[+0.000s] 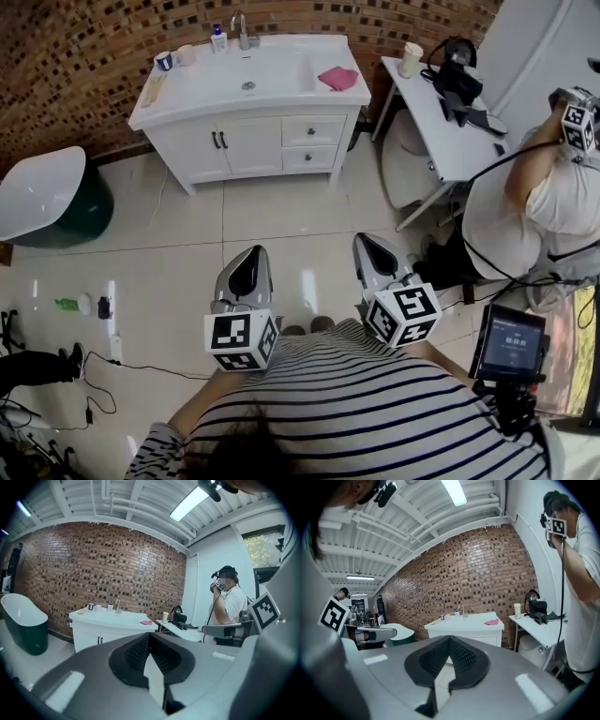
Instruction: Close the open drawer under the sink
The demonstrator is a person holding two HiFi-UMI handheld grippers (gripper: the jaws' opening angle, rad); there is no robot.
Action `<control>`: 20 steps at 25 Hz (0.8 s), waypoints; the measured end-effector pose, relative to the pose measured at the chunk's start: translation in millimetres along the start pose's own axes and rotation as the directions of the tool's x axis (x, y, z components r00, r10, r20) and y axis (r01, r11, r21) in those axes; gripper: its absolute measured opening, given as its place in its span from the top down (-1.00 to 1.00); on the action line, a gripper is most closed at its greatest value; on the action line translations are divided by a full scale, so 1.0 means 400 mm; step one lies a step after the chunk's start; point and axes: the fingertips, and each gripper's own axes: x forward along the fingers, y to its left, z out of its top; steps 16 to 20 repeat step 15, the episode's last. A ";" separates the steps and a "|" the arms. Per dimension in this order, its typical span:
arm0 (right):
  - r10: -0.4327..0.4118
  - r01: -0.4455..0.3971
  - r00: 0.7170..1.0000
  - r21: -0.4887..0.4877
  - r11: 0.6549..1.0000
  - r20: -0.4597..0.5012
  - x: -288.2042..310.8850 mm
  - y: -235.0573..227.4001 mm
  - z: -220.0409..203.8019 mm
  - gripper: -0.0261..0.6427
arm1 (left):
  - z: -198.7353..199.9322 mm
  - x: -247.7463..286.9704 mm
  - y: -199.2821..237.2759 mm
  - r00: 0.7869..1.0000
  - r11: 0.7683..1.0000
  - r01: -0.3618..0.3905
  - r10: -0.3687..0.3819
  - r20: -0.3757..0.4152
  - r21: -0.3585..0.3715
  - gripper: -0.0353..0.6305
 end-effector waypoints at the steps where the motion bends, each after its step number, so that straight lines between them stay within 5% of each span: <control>1: 0.003 -0.003 1.000 -0.009 1.000 0.004 -0.002 0.005 0.003 0.92 | 0.004 -0.003 -0.004 1.000 1.000 0.003 -0.003 0.004 0.009 0.85; 20: 0.076 -0.077 0.997 -0.023 0.997 -0.013 0.012 0.035 -0.004 0.92 | -0.002 -0.003 -0.036 1.000 1.000 -0.008 0.008 -0.004 0.028 0.84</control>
